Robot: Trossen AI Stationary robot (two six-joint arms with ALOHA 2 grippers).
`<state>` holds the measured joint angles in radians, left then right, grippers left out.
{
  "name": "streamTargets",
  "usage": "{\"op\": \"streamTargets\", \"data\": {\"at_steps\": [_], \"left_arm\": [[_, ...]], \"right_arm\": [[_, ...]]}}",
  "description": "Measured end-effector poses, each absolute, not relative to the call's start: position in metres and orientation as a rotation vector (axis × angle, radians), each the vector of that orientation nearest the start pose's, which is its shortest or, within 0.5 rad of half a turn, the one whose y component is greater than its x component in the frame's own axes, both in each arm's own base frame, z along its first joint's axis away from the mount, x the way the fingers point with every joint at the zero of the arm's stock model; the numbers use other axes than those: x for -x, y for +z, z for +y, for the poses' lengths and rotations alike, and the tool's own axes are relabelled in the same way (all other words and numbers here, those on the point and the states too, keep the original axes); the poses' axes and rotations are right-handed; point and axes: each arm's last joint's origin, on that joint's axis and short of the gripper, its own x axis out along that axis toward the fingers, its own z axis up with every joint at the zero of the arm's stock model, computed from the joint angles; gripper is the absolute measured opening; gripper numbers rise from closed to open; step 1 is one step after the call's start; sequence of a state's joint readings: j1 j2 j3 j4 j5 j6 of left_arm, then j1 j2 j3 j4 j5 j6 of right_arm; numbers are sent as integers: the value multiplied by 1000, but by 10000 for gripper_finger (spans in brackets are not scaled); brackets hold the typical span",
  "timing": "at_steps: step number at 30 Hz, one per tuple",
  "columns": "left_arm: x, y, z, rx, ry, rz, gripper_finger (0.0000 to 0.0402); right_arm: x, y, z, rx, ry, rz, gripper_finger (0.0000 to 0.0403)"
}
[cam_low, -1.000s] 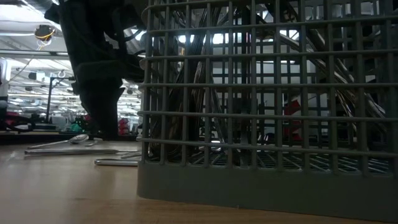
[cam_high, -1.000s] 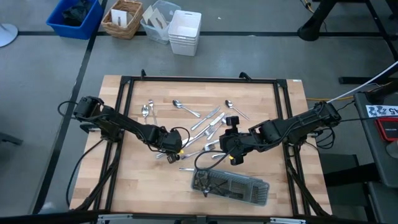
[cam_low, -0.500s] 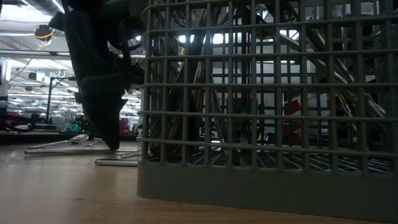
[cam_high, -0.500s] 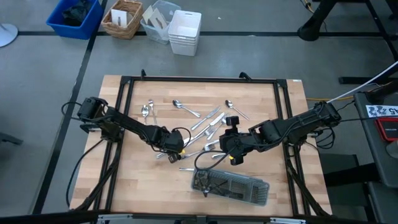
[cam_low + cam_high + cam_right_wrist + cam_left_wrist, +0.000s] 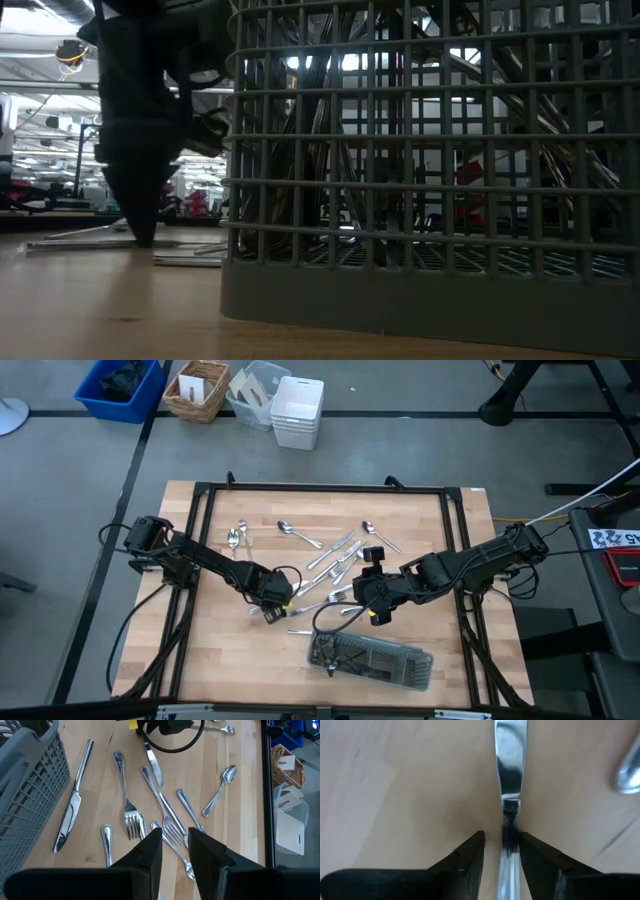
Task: Sort silverware
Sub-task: Put the knife into the gray silverware rack
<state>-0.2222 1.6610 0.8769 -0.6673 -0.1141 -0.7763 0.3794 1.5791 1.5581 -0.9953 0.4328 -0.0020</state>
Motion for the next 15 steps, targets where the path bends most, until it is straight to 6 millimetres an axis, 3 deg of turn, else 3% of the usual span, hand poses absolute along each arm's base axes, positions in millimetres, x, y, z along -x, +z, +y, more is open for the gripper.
{"op": "streamTargets", "data": {"at_steps": [15], "left_arm": [[-253,140,-69,391,420,1487,118]], "right_arm": [[-300,342,106,404,-48,935,95]]}}
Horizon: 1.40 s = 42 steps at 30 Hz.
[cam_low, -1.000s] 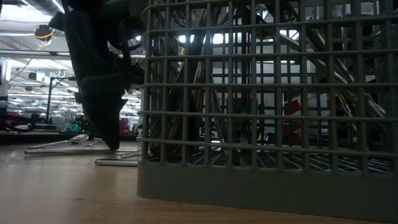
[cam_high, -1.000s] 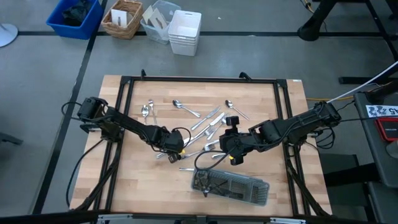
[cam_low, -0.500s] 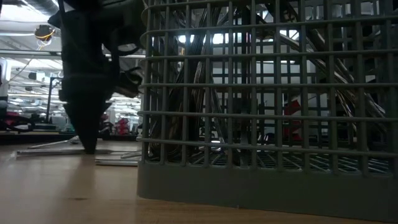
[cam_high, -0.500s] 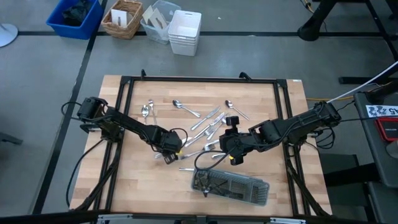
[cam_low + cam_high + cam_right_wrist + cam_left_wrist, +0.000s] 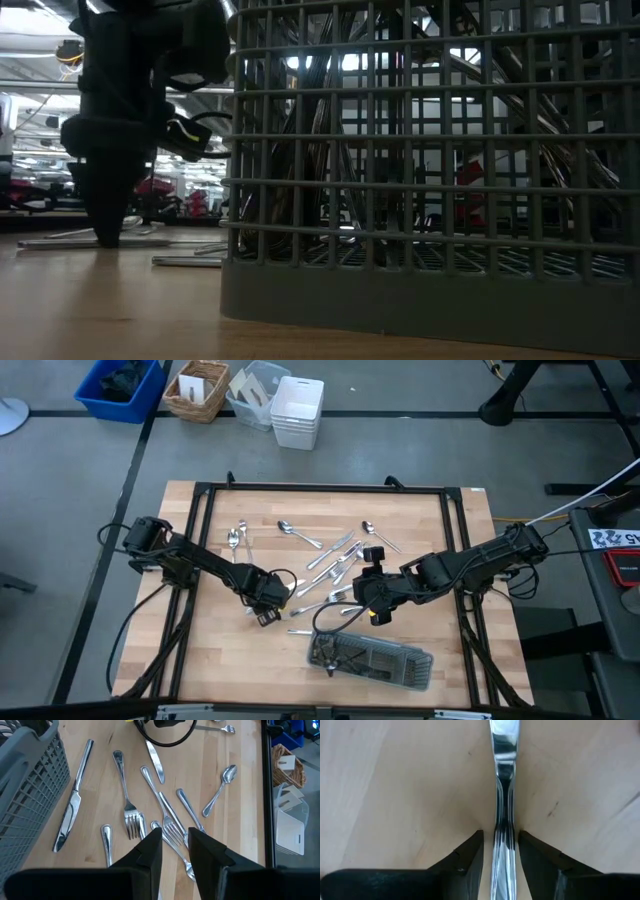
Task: Sort silverware
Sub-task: Put the knife into the gray silverware rack
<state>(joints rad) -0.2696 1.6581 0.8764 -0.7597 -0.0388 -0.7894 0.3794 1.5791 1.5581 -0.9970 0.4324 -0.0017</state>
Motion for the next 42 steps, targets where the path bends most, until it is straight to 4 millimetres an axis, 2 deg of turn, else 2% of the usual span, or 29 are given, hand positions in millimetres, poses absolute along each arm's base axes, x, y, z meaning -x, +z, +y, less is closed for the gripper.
{"op": "streamTargets", "data": {"at_steps": [6,15,19,31,42], "left_arm": [[-253,140,-69,391,416,1490,113],[-253,140,-70,414,427,1486,37],[-254,140,-71,429,416,1473,21],[-255,141,-71,443,423,1457,0],[-249,159,-68,459,420,1434,0]], "right_arm": [[-300,342,106,404,-48,935,95],[-300,342,106,404,-47,935,95],[-300,342,106,404,-47,936,95],[-300,342,106,404,-48,936,95],[-300,342,106,404,-47,937,95]]}}
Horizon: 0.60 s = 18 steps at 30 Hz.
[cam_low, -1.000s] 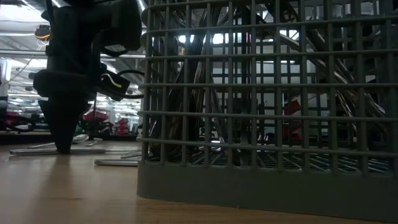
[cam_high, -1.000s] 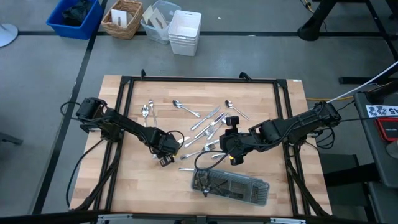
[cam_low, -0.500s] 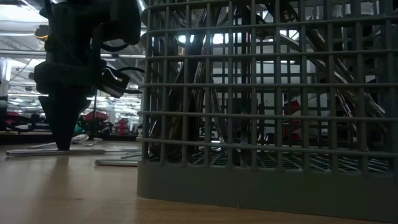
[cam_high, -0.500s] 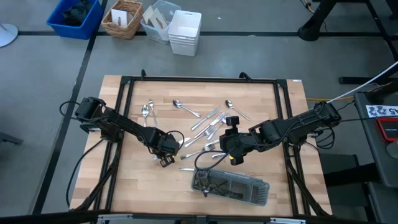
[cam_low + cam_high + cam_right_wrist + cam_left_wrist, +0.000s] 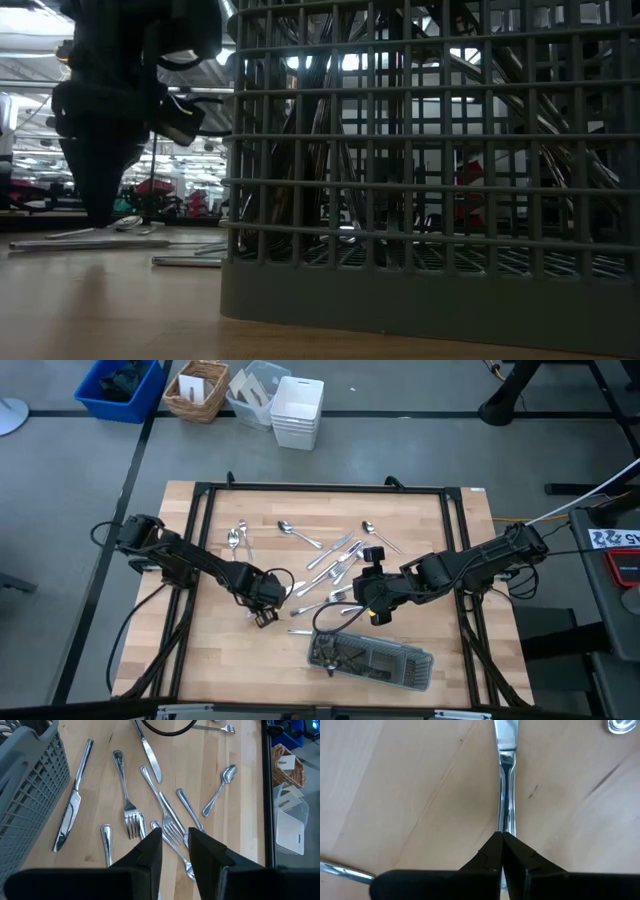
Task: Sort silverware
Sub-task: Put the knife into the gray silverware rack
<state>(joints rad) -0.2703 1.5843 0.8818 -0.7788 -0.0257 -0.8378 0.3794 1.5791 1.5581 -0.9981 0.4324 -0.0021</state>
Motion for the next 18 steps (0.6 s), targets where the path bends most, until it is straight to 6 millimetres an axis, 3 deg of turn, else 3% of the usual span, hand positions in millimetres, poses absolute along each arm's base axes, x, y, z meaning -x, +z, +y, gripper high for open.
{"op": "streamTargets", "data": {"at_steps": [7,11,18], "left_arm": [[-258,159,-69,448,410,1332,7],[-267,162,-70,355,334,1237,14],[-270,163,-66,272,344,1203,79]], "right_arm": [[-300,342,106,404,-47,936,95],[-300,342,106,404,-47,936,95],[-300,342,106,404,-48,936,95]]}}
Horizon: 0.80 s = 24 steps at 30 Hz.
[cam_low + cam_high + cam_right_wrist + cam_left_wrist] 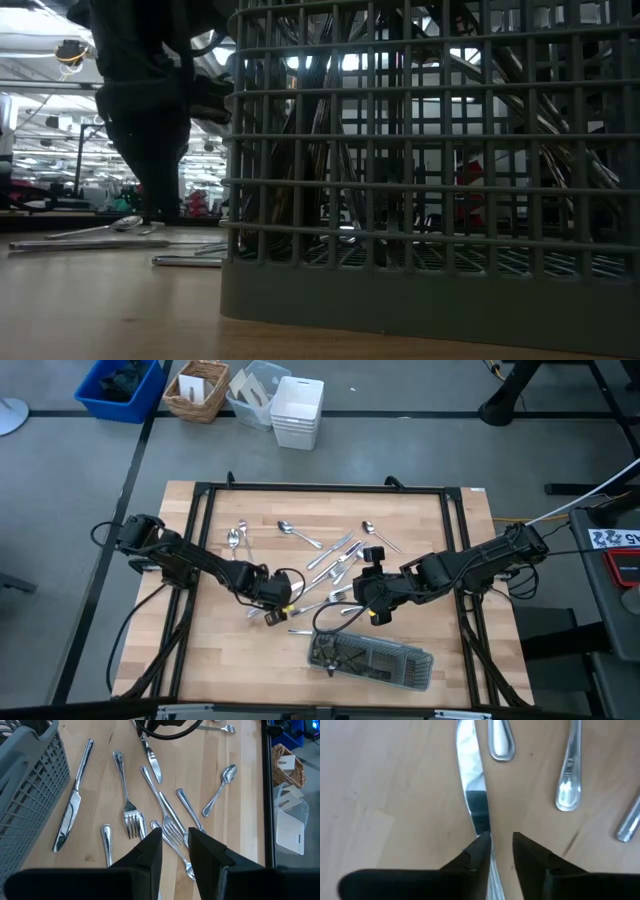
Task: Sort silverware
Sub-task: Put the knife into the gray silverware rack
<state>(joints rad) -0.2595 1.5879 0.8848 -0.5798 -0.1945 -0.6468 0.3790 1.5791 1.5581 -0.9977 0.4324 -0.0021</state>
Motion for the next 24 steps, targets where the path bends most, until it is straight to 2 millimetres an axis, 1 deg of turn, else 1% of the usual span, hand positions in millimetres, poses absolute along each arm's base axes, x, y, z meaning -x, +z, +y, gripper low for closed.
{"op": "streamTargets", "data": {"at_steps": [4,8,18,24], "left_arm": [[-270,158,-63,269,368,1202,110],[-273,147,-60,262,391,1236,121],[-275,135,-58,255,405,1297,112],[-269,134,-58,299,403,1377,90]], "right_arm": [[-300,342,106,404,-48,936,95],[-300,342,106,404,-48,936,95],[-300,342,106,404,-47,936,95],[-300,342,106,404,-47,936,95]]}}
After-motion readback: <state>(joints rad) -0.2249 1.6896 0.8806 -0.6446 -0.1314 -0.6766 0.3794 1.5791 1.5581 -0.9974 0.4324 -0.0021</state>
